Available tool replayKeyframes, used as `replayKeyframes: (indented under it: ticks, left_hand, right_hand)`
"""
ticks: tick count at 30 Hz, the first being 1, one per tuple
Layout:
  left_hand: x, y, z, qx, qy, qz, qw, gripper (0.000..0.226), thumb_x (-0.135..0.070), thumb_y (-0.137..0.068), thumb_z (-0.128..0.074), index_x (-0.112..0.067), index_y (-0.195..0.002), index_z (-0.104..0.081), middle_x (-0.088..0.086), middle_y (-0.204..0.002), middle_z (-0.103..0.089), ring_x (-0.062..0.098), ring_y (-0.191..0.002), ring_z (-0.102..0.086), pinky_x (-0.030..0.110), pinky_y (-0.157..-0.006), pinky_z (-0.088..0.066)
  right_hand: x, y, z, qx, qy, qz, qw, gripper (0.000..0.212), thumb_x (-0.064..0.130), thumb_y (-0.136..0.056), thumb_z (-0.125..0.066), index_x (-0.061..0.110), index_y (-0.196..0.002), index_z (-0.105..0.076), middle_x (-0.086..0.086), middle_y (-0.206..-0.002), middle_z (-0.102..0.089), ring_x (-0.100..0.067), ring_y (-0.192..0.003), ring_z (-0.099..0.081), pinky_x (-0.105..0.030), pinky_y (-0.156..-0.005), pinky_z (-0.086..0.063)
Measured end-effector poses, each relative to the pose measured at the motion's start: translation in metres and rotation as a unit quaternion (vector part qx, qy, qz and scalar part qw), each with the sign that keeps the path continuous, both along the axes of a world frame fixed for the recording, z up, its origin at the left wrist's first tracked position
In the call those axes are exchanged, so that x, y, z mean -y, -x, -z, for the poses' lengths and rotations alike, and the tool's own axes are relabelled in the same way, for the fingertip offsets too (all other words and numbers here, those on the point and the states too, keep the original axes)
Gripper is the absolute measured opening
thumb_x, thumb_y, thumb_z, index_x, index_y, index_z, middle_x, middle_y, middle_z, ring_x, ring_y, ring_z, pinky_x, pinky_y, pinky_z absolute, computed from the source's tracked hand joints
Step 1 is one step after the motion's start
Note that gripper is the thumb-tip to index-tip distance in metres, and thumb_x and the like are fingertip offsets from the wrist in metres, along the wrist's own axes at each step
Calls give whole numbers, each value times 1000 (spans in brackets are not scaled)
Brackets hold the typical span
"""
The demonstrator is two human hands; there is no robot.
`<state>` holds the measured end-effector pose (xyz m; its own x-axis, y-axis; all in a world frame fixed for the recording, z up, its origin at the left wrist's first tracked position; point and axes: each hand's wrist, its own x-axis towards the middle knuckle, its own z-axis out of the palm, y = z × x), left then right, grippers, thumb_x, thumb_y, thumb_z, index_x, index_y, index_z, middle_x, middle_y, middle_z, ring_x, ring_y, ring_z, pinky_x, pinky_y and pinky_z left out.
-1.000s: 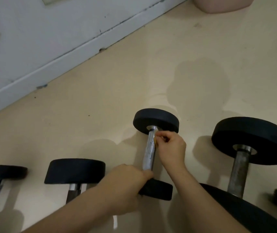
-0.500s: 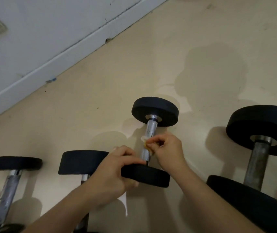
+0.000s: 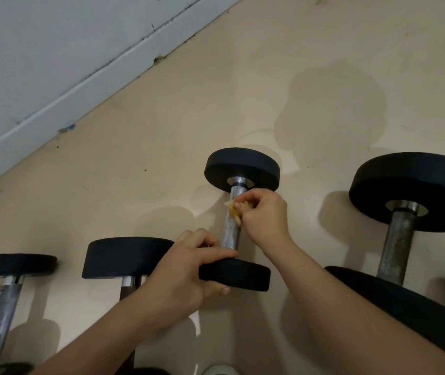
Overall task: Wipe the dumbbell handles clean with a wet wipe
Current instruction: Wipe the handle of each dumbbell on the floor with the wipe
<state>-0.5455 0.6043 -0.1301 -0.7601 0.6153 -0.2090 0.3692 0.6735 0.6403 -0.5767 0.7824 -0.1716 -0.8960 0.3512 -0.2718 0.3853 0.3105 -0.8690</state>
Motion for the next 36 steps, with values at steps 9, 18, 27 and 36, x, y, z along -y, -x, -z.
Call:
replayKeyframes:
  ticks: [9, 18, 27, 36]
  left_hand:
    - [-9, -12, 3, -32, -27, -12, 999, 57, -41, -65, -71, -44, -121, -58, -24, -103, -45, -1, -102, -40, 14, -85, -36]
    - [-4, -21, 12, -40, -94, -67, 993, 60, -26, -63, -77, -41, -118, -59, -24, -108, -44, 9, -106, -45, 12, -90, -35]
    - [-21, -24, 8, -67, -109, -22, 992, 49, -38, -68, -74, -41, -115, -62, -22, -109, -49, 7, -104, -48, 20, -88, -41]
    - [-15, -24, 15, 18, -115, -81, 990, 40, -57, -74, -59, -49, -113, -58, -28, -111, -53, 5, -110, -52, 17, -89, -42]
  right_hand:
    - [-6, 0, 3, -18, -69, -29, 997, 10, 10, -82, -69, 20, -82, -69, 1, -92, -61, -9, -80, -60, -22, -74, -52]
    - [-1, -5, -1, -25, -123, -118, 985, 6, 12, -83, -68, 15, -87, -72, 3, -92, -55, -10, -81, -56, -22, -76, -51]
    - [-13, -12, -8, -5, -153, -156, 976, 10, 15, -84, -68, 16, -93, -73, 5, -94, -54, -10, -86, -57, -25, -82, -53]
    - [-27, -10, -12, -4, -181, -137, 974, 10, 16, -84, -68, 15, -92, -73, 6, -96, -53, -10, -87, -55, -23, -80, -50]
